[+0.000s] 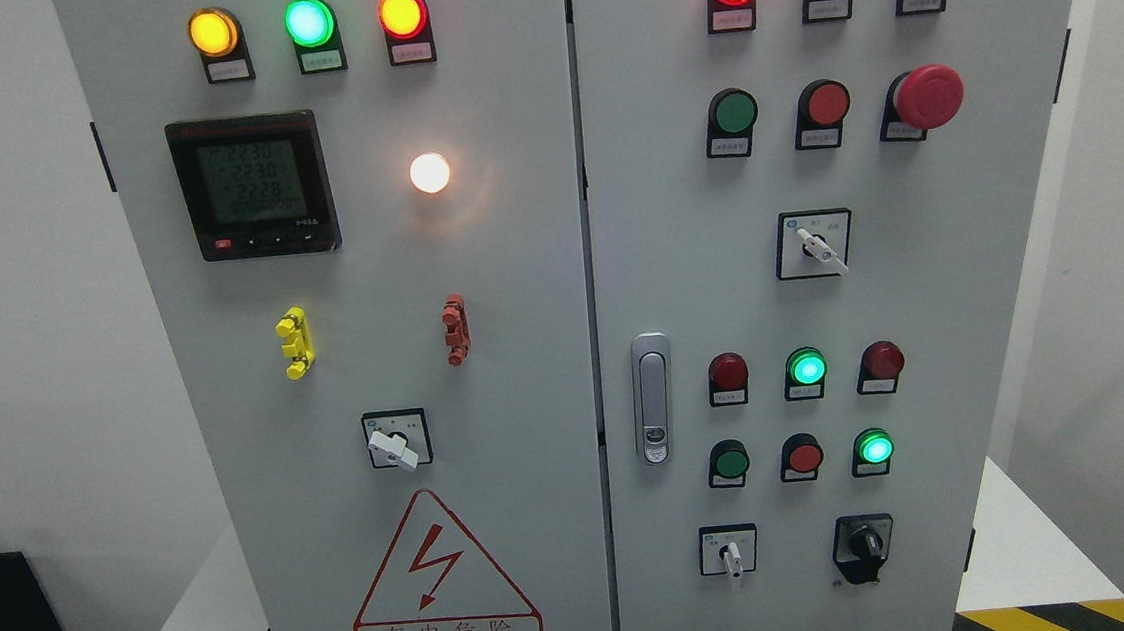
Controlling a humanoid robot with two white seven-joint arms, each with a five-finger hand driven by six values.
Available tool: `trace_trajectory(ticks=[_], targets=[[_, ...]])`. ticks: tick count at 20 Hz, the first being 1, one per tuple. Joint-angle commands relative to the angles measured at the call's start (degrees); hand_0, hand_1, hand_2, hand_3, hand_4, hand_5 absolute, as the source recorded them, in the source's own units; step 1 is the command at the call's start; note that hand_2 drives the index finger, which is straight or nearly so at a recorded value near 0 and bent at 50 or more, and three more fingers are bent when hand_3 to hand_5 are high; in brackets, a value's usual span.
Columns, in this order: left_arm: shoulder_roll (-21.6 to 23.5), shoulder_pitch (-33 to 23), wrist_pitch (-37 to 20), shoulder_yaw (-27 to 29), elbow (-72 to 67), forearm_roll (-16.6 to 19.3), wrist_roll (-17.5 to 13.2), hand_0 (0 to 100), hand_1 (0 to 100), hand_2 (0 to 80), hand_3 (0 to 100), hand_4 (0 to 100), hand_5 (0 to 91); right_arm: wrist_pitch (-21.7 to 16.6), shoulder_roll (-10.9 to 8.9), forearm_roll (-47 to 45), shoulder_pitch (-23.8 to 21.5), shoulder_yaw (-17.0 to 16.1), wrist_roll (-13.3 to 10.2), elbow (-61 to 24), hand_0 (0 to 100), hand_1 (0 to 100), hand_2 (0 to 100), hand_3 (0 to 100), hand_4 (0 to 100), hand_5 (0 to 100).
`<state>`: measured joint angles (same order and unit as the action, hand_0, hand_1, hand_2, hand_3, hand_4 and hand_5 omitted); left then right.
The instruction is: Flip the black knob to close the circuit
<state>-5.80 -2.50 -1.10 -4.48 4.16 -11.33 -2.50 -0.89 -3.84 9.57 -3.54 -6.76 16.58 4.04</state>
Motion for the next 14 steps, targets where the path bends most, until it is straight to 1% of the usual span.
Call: trace_trajectory(ticks=[1,7,8,9,10,11,12,13,14], targets=[[0.0,0.0,0.0,0.0,0.0,0.0,0.0,12,56,0.0,0,0,0.0,-0.1,0.24,-0.1,0.0,-0.1,0.0,0.5,0,6,0,0,0,0],[0.0,0.0,0.0,0.0,0.1,0.0,0.0,12,56,0.0,0,0,0.0,-0.1,0.5,-0.2,-0.1,-0.2,0.0,0.1,0,6,0,0,0,0],[0.0,0.0,0.0,0.0,0.1,0.0,0.0,12,56,0.0,0,0,0.0,-0.8,0.68,-0.9,-0.1,-0.4,0.5,-0.8,0,6,0,0,0,0],[0.0,0.0,0.0,0.0,0.0,0.0,0.0,12,56,0.0,0,0,0.0,-1.7,0.77,-1.8,-0.1,-1.2,0.8,-3.3,0,6,0,0,0,0],[0.0,0.0,0.0,0.0,0.0,0.0,0.0,12,56,0.0,0,0,0.0,-3.7,0.94,-2.6,-0.4,-2.0,0.8,-8.6,0,6,0,0,0,0],[0.0,0.0,0.0,0.0,0.0,0.0,0.0,12,56,0.0,0,0,0.0,-6.2,1.9,-3.2,-1.5,-2.2,0.6,-15.0,0,5,0,0,0,0],[0.0,0.0,0.0,-0.1,0.1,0.2,0.0,12,56,0.0,0,0,0.0,-7.8,2.95,-3.6,-3.9,-1.8,0.6,-22.2,0,5,0,0,0,0],[0.0,0.0,0.0,0.0,0.0,0.0,0.0,12,56,0.0,0,0,0.0,-8.3,3.4,-3.6,-5.8,-1.3,0.9,-30.8,0,5,0,0,0,0],[0.0,0.0,0.0,0.0,0.0,0.0,0.0,12,56,0.0,0,0,0.0,-8.3,4.27,-3.7,-7.2,-1.2,0.9,-39.6,0,5,0,1,0,0]])
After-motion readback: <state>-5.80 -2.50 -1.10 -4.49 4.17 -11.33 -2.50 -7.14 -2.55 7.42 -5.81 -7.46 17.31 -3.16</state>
